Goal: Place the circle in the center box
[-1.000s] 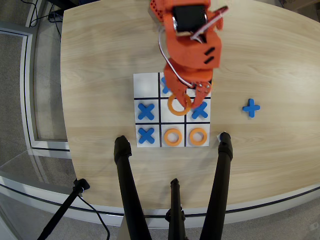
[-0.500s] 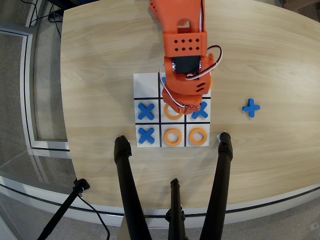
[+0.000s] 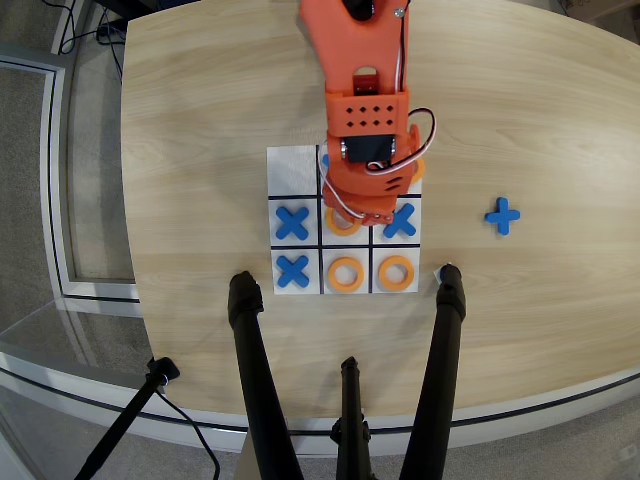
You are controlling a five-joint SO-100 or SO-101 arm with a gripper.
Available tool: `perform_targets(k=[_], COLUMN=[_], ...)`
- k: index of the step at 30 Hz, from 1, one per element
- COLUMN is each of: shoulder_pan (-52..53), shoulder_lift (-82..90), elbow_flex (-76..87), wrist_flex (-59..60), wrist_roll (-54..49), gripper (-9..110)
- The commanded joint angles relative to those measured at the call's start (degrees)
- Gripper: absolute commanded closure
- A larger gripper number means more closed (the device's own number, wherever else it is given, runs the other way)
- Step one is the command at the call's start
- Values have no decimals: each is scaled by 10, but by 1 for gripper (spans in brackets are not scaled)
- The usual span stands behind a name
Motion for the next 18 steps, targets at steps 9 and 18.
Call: perform_targets(k=[9,18], shoulder_pan=[3,-2], shoulder_lift=[-16,-22], elbow_flex=[-27,-36], wrist_flex=[-14,-14], wrist_roll=[-4,-6], gripper=[102,100])
